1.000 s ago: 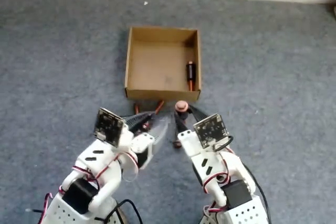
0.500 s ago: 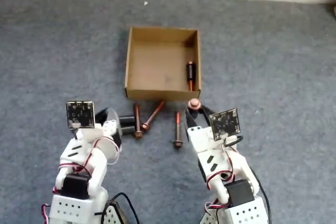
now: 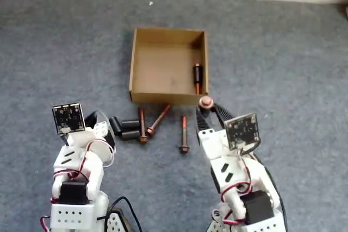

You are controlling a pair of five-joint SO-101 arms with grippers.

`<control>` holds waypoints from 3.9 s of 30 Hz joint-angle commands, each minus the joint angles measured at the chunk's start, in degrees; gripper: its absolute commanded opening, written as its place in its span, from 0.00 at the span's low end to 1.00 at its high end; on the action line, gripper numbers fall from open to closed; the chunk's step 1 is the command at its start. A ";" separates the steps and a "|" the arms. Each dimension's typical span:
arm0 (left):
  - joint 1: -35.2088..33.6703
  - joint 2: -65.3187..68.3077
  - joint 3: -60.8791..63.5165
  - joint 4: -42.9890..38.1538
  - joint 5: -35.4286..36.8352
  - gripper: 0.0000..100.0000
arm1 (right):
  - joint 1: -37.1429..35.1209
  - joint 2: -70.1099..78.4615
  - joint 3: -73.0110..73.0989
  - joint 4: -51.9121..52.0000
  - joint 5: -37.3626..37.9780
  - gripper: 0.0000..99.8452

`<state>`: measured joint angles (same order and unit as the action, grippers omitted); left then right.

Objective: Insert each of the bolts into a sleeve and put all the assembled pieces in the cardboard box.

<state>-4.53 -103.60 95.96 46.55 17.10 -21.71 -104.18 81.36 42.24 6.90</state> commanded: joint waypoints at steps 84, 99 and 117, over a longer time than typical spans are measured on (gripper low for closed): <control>-25.45 -0.57 -2.24 -5.01 -0.79 0.01 | -29.67 122.95 -83.38 17.98 14.95 0.15; -25.19 -0.57 -2.24 -5.01 -0.79 0.01 | -27.74 137.63 -94.02 17.63 16.88 0.15; -25.19 -0.57 -2.15 -4.92 -0.79 0.01 | -24.48 128.31 -94.11 24.40 21.98 0.00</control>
<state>-29.23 -103.60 95.52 42.77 16.92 -48.09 32.00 -12.00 63.96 28.44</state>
